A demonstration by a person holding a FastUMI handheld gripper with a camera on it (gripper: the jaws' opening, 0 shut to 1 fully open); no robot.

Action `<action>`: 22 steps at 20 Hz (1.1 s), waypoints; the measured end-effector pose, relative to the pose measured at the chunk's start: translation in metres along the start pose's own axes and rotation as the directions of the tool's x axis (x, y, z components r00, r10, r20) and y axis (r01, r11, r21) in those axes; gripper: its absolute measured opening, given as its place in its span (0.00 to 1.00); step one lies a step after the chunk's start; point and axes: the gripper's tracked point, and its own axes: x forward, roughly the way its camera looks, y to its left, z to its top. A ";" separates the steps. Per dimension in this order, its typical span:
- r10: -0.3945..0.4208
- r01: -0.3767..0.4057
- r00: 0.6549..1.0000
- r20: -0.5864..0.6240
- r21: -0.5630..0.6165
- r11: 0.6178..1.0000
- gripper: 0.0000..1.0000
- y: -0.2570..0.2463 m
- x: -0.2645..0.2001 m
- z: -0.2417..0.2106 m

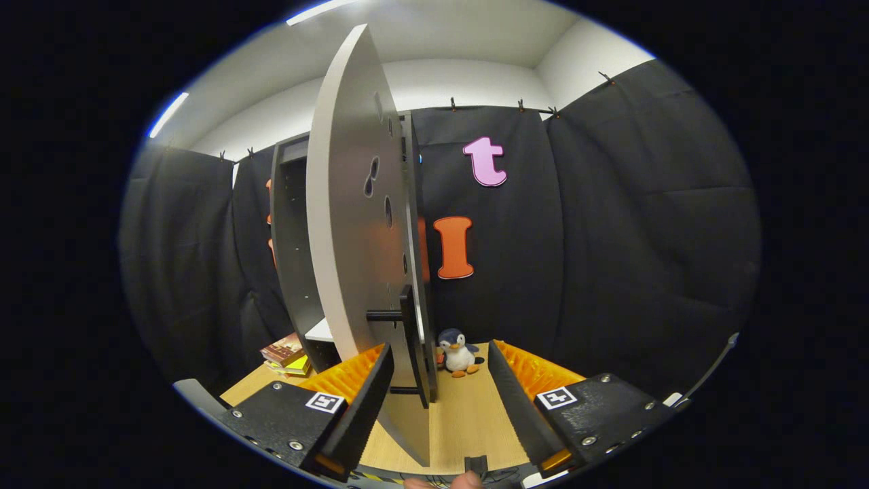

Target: Open the shoe cabinet door, grab the shoes and put them into the shoe cabinet, then close the shoe cabinet door.

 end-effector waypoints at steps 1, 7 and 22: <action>0.007 -0.007 1.000 -0.004 0.004 1.000 0.87 0.007 0.001 0.000; 0.044 -0.044 0.999 -0.017 0.014 0.999 0.87 0.058 0.002 -0.004; 0.127 -0.131 0.990 -0.060 -0.064 0.989 0.88 0.269 0.087 -0.028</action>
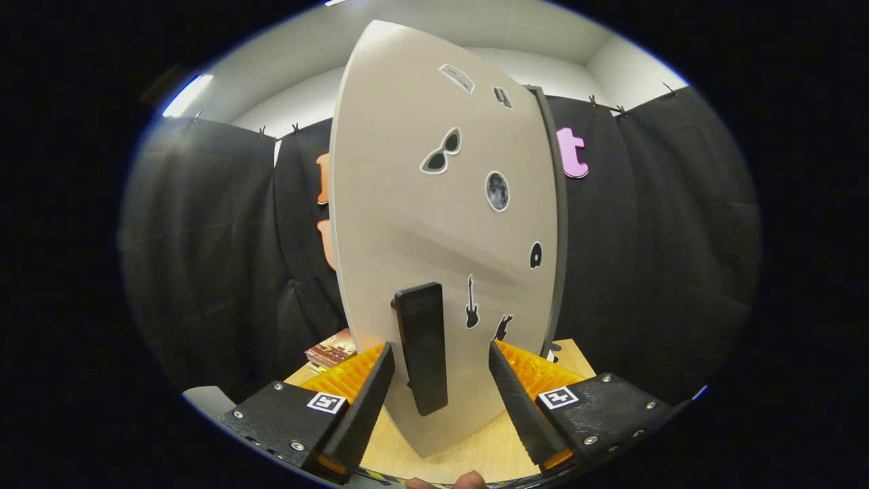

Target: Open the shoe cabinet door, grab the shoes and put them into the shoe cabinet, then close the shoe cabinet door.

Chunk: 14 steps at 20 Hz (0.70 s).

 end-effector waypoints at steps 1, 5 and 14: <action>0.017 -0.017 1.000 -0.008 0.010 1.000 0.88 0.016 0.009 -0.002; 0.067 -0.067 0.998 -0.015 0.048 0.997 0.88 0.062 0.039 0.001; 0.094 -0.094 0.995 -0.025 0.014 0.996 0.91 0.098 0.114 0.009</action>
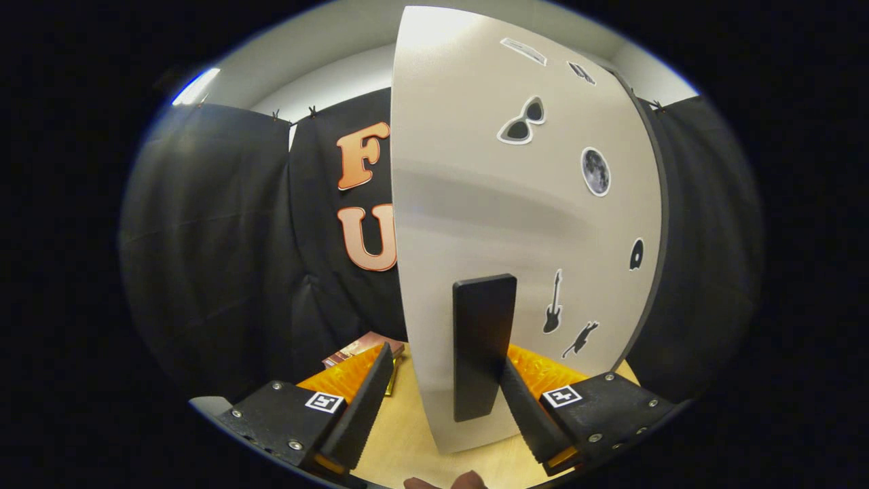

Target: Open the shoe cabinet door, grab the shoes and put them into the shoe cabinet, then close the shoe cabinet door.

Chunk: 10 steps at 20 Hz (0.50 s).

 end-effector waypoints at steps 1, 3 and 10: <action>0.012 -0.012 1.000 0.006 0.013 1.000 0.91 0.003 0.007 0.001; 0.020 -0.020 1.000 0.009 0.019 1.000 0.91 0.003 0.022 0.002; 0.034 -0.034 0.999 0.015 -0.004 0.999 0.87 0.003 0.055 0.006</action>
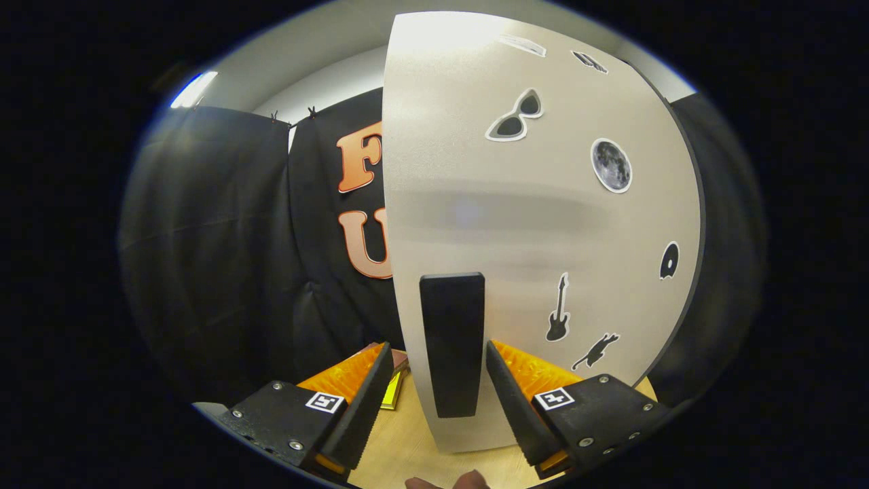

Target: Open the shoe cabinet door, grab the shoes and put them into the shoe cabinet, then close the shoe cabinet door.

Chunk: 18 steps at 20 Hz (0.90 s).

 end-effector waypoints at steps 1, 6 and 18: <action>0.001 -0.001 1.000 0.002 0.000 1.000 0.87 0.000 0.001 0.001; 0.004 -0.004 1.000 0.006 -0.009 1.000 0.87 -0.002 0.014 0.003; -0.001 0.001 1.000 0.011 -0.024 1.000 0.88 -0.002 0.026 0.005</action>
